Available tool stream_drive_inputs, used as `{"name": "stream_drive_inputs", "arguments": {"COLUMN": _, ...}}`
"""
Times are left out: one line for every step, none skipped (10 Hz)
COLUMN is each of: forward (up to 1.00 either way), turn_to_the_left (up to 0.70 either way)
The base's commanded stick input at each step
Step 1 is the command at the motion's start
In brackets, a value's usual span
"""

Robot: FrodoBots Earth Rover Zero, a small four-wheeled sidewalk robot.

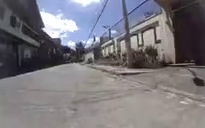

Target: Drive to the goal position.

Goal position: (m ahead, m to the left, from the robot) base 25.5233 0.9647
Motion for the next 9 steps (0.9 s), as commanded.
{"name": "stream_drive_inputs", "arguments": {"forward": 1.00, "turn_to_the_left": 0.11}}
{"name": "stream_drive_inputs", "arguments": {"forward": 1.00, "turn_to_the_left": 0.01}}
{"name": "stream_drive_inputs", "arguments": {"forward": 1.00, "turn_to_the_left": 0.00}}
{"name": "stream_drive_inputs", "arguments": {"forward": 1.00, "turn_to_the_left": 0.15}}
{"name": "stream_drive_inputs", "arguments": {"forward": 1.00, "turn_to_the_left": 0.12}}
{"name": "stream_drive_inputs", "arguments": {"forward": 1.00, "turn_to_the_left": 0.08}}
{"name": "stream_drive_inputs", "arguments": {"forward": 1.00, "turn_to_the_left": 0.08}}
{"name": "stream_drive_inputs", "arguments": {"forward": 1.00, "turn_to_the_left": 0.12}}
{"name": "stream_drive_inputs", "arguments": {"forward": 1.00, "turn_to_the_left": 0.16}}
